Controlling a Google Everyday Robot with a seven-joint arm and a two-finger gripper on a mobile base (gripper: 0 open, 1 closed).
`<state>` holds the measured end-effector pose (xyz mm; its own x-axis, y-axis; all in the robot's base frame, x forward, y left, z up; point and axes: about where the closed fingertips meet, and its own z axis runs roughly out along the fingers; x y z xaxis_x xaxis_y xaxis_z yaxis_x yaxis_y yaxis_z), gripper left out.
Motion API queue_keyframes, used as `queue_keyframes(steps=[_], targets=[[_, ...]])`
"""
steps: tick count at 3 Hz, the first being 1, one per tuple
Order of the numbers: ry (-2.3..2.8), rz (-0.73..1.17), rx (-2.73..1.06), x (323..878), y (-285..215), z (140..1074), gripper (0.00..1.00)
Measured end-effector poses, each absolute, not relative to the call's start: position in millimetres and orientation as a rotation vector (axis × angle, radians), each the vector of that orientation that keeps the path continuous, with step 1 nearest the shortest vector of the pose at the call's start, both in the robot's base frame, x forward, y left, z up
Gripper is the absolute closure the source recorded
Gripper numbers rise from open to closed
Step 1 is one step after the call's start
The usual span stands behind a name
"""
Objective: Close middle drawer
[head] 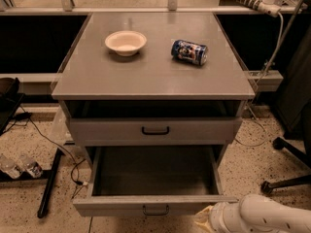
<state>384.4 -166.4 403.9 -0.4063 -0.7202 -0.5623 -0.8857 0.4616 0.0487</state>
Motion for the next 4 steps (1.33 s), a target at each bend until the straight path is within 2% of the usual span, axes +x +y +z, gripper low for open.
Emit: queue_keyframes(steps=[1, 2, 3, 4], targets=[[2.245, 0.472, -1.339, 384.6, -166.3, 404.0, 0.12], [2.178, 0.437, -1.352, 401.6, -159.4, 412.4, 0.0], [2.165, 0.429, -1.359, 403.7, -156.9, 414.8, 0.0], [2.062, 0.364, -1.391, 445.9, -137.1, 435.0, 0.0]])
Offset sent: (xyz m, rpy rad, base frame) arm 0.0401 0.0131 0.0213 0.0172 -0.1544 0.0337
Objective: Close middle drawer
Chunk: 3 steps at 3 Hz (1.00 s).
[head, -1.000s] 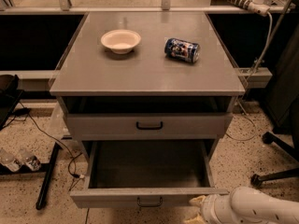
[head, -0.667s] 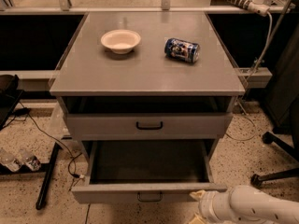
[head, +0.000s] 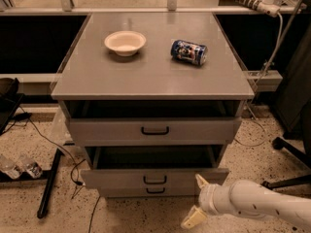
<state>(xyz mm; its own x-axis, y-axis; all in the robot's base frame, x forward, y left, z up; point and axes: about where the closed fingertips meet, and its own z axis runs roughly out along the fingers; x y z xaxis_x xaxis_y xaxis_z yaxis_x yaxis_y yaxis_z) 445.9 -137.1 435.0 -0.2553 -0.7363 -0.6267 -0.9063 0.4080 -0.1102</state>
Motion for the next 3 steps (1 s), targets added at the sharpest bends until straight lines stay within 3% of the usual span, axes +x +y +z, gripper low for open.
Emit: queue_keyframes(steps=[1, 2, 3], targets=[[1.992, 0.318, -1.413, 481.5, -122.6, 447.9, 0.0], [1.971, 0.289, -1.429, 504.3, -117.0, 447.0, 0.18], [1.99, 0.285, -1.402, 512.5, -126.5, 441.2, 0.43]])
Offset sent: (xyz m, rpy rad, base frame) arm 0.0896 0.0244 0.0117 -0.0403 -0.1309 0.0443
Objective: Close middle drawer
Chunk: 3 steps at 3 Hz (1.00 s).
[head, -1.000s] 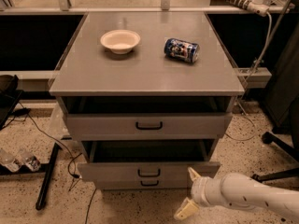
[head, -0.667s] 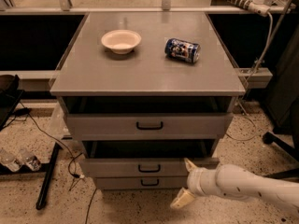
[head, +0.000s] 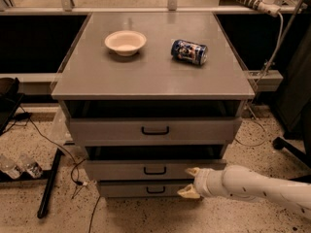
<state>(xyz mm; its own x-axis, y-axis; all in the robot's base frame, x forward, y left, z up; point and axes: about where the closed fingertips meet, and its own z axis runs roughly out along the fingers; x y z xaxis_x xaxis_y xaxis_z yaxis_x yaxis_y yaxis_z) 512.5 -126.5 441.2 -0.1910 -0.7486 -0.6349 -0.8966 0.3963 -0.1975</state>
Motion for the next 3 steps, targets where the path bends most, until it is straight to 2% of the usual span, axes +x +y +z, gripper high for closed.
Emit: queue_keyframes(steps=[1, 2, 3], targets=[[1.999, 0.274, -1.387, 516.9, -132.0, 437.8, 0.66], [2.002, 0.226, -1.368, 559.5, -142.2, 438.0, 0.89], [2.01, 0.17, -1.327, 603.6, -151.0, 444.6, 0.85]])
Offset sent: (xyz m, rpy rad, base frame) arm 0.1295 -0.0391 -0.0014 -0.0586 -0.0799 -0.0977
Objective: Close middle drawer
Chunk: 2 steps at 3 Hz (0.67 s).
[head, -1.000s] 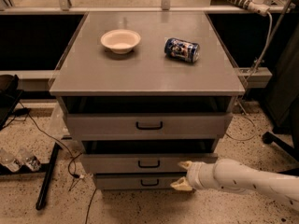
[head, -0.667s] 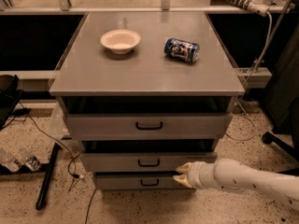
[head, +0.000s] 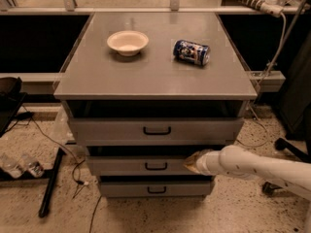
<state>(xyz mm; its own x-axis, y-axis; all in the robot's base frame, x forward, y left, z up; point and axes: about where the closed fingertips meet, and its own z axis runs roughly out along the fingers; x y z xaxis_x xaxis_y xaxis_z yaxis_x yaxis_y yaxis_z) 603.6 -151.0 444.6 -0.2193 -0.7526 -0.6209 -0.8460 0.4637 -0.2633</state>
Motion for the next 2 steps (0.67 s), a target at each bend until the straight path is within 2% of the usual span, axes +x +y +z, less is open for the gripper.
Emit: queue_keyframes(steps=[1, 2], targets=[[2.01, 0.17, -1.327, 603.5, -151.0, 444.7, 0.62], [1.989, 0.213, -1.35, 574.2, -155.5, 451.8, 0.38]])
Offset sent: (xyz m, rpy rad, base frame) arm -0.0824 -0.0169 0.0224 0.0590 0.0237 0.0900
